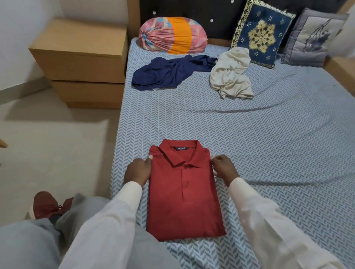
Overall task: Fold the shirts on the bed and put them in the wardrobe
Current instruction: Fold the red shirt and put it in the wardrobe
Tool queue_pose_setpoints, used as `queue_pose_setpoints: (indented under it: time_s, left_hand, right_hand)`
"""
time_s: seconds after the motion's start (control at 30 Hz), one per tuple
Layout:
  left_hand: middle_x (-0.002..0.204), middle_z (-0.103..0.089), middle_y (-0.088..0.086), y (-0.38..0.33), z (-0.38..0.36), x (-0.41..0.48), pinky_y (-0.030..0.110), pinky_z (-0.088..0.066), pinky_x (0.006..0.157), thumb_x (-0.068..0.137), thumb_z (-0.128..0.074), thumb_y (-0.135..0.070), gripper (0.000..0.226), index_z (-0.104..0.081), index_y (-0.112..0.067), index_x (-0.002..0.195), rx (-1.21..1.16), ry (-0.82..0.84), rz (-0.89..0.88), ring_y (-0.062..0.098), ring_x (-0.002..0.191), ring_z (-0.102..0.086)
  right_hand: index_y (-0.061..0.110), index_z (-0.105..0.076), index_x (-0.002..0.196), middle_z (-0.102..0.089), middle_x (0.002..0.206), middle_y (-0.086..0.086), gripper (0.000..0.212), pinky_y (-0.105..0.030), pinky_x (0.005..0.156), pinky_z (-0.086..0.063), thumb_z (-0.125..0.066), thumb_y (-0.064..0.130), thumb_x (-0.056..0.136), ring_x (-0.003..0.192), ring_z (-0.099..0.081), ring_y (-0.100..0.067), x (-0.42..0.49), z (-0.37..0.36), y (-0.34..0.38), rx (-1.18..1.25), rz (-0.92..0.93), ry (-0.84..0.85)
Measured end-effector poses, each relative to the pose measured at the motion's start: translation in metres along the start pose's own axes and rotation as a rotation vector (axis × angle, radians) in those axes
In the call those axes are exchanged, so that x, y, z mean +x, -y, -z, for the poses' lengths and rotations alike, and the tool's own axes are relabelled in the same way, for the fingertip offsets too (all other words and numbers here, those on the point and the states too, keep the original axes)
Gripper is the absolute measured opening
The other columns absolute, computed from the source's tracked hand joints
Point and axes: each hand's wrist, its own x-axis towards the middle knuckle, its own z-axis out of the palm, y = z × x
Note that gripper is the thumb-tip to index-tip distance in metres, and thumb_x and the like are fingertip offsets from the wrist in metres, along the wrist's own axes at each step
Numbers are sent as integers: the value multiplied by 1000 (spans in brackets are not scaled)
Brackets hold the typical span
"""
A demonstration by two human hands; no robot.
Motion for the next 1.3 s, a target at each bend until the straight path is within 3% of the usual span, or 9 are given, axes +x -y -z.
queue_pose_setpoints:
  time_s: [0.13,0.27,0.37,0.47,0.6,0.77,0.9,1.13,1.3]
  left_hand:
    - [63,-64,14,30,-1,-48,29,-48,58,76,-71,-56,51,-55,-11,59,75,137,-54,28,60,-66]
    - [56,-53,10,53,-10,-80,27,-43,48,72,-82,-35,42,-48,-11,64,10,344,-7,22,44,-49]
    - [82,-63,11,61,-12,-96,35,-55,67,83,-72,-27,24,-56,-11,90,190,391,-65,25,69,-62]
    - [121,-61,16,65,-15,-110,34,-48,90,88,-60,-24,38,-47,-7,120,520,274,-155,30,108,-60]
    - [116,-63,13,63,-18,-110,37,-52,85,89,-57,-25,45,-33,-14,125,226,246,-146,29,99,-63]
    - [136,-53,11,48,-15,-86,33,-49,96,73,-76,-26,106,-7,-28,153,-150,283,-194,24,109,-60]
    - [136,-35,13,30,-12,-69,36,-37,110,73,-77,-33,108,-6,-39,154,-41,287,-220,30,122,-49]
    - [136,-32,5,26,-6,-53,27,-37,108,65,-85,-25,97,-35,-34,148,-94,316,-258,20,122,-46]
    - [148,-24,11,20,-15,-62,21,-22,110,73,-81,-14,102,-20,-14,155,-46,280,-309,23,139,-30]
  right_hand:
    - [17,-56,98,-67,85,-4,50,-28,53,-51,-79,52,71,70,-66,-21,-74,5,-30,-144,12,68]
    - [16,-57,108,-74,88,-6,60,-27,56,-50,-88,40,63,74,-70,-19,-115,21,-64,-148,-38,277]
    - [14,-67,109,-77,93,-6,54,-35,71,-57,-85,34,62,83,-73,-23,-128,30,-88,-169,-78,432]
    - [12,-70,104,-77,88,-6,59,-30,63,-51,-82,43,56,71,-68,-17,-145,33,-102,-243,-58,415]
    - [13,-64,97,-73,81,-3,47,-28,58,-53,-86,40,66,70,-68,-16,-142,32,-91,-228,-26,303]
    - [39,-33,133,-67,108,-5,82,-28,63,-54,-86,32,71,89,-70,-19,-121,19,-46,-21,107,270]
    - [56,-28,142,-44,144,-3,101,-40,104,-49,-88,39,63,125,-53,-18,-86,15,-22,-133,267,303]
    - [38,-37,149,-30,153,4,94,-34,117,-32,-86,25,70,138,-35,-12,-87,20,0,-342,271,434]
    - [21,-20,157,-13,163,-1,110,-32,121,-19,-86,30,71,149,-17,-17,-90,13,12,-583,355,411]
